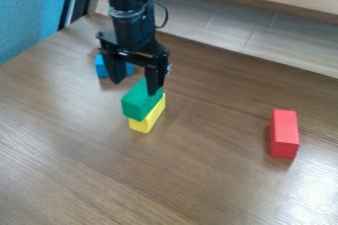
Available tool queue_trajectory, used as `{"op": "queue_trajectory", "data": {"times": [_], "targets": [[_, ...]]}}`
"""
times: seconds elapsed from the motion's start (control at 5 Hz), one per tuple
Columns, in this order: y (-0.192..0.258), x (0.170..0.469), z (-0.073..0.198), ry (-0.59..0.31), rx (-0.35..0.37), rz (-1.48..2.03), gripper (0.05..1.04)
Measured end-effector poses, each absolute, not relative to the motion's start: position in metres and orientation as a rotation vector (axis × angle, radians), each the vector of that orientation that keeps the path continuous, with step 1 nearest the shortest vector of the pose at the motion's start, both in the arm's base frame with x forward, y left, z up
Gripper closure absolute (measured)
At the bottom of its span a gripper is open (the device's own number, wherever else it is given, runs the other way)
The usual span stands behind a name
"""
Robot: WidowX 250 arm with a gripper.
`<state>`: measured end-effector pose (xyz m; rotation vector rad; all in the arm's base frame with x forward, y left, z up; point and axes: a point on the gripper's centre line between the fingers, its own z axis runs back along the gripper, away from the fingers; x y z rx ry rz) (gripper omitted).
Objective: Pick the green rectangle block and put on the table between yellow and red block
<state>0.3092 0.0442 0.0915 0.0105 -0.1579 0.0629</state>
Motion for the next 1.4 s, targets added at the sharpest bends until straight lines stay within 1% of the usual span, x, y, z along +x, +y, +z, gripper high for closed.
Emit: {"op": "queue_trajectory", "data": {"times": [0.4,0.6,0.8,1.0,1.2,1.4], "targets": [[0.049,0.306,0.079,-0.150,0.003,0.075,0.084],[0.048,0.306,0.071,-0.129,-0.006,0.080,0.084],[0.048,0.306,0.062,-0.106,-0.007,0.085,0.142],[0.048,0.309,0.060,-0.119,-0.003,0.097,0.446],[0.047,0.308,0.059,-0.124,-0.012,0.106,0.493],[0.038,0.308,0.061,-0.117,-0.033,0.091,0.493]]}}
